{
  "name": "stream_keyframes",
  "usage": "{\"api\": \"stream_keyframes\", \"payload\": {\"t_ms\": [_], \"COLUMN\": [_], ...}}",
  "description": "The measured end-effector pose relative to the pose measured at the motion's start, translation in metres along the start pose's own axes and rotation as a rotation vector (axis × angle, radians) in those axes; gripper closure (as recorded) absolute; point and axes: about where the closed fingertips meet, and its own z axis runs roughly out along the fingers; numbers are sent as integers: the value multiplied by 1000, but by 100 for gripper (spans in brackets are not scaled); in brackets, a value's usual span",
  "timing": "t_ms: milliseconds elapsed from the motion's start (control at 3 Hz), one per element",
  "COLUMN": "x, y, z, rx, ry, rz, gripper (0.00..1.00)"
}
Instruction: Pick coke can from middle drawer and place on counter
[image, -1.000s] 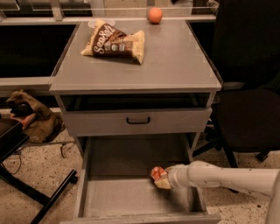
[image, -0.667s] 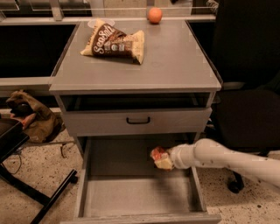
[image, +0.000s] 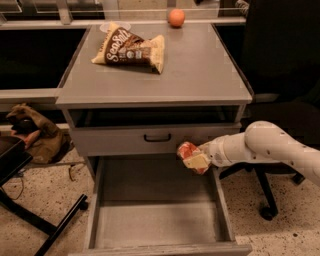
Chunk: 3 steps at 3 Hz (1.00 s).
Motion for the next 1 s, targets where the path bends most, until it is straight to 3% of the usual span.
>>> {"api": "stream_keyframes", "payload": {"t_ms": [333,667,1000], "x": [-1,-11,-66], "y": [4,4,3], "z": [-61,-65,-99], "rx": [41,29,-5], "ry": [43,44,8], "rz": [57,51,39], "gripper": [100,100,100]}}
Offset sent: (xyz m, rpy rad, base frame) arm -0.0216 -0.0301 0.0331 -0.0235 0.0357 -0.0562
